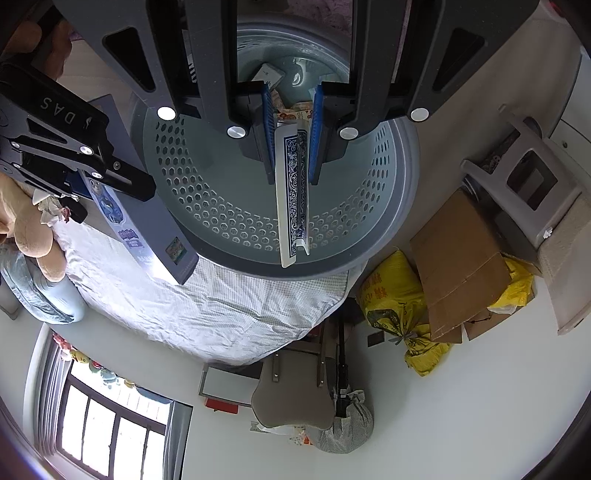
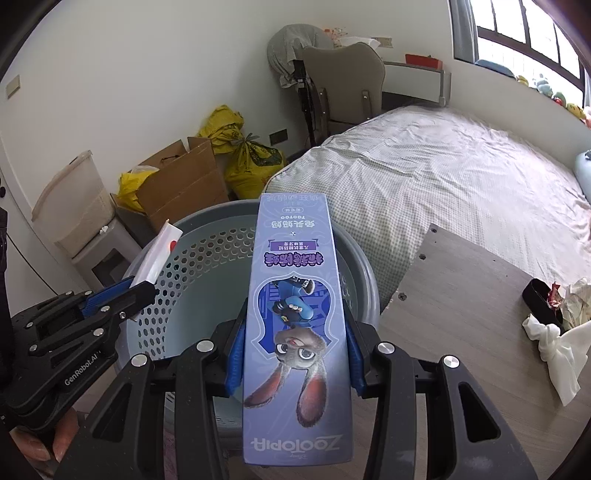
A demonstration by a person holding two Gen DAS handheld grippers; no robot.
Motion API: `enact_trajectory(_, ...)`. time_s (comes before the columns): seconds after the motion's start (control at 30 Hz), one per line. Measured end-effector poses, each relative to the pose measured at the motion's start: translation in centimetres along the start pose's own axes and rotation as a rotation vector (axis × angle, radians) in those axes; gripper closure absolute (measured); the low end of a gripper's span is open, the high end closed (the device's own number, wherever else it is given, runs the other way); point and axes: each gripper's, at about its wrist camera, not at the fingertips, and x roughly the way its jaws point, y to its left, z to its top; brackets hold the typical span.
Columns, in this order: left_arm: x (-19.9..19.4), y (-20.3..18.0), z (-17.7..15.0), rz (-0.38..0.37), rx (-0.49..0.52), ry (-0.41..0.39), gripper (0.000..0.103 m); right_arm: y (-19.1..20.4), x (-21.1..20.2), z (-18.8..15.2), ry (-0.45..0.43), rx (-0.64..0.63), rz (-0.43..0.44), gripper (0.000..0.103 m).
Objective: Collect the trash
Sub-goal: 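Carry the card box and tissue box over the basket, then open both tools to drop card box and tissue box into basket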
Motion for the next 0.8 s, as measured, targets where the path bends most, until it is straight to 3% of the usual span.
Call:
enact_trajectory(0.6, 2.0, 0.1, 0.8, -0.011, 0.0, 0.031, 0.085, 0.5, 2.7, 0.7, 0.063, -0.011, 0.026, 0.059)
enact_trajectory(0.7, 1.6, 0.3, 0.9, -0.017, -0.017, 0.024, 0.076, 0.3, 2.3, 0.8, 0.046, -0.006, 0.025, 0.059)
enact_trajectory(0.77, 1.3, 0.3, 0.9, -0.01, -0.024, 0.018, 0.057, 0.2, 1.9, 0.8, 0.036, -0.002, 0.03, 0.053)
enact_trajectory(0.8, 1.2, 0.3, 0.9, -0.004, -0.026, 0.014, 0.055, 0.2, 1.6, 0.7, 0.028, -0.002, 0.028, 0.05)
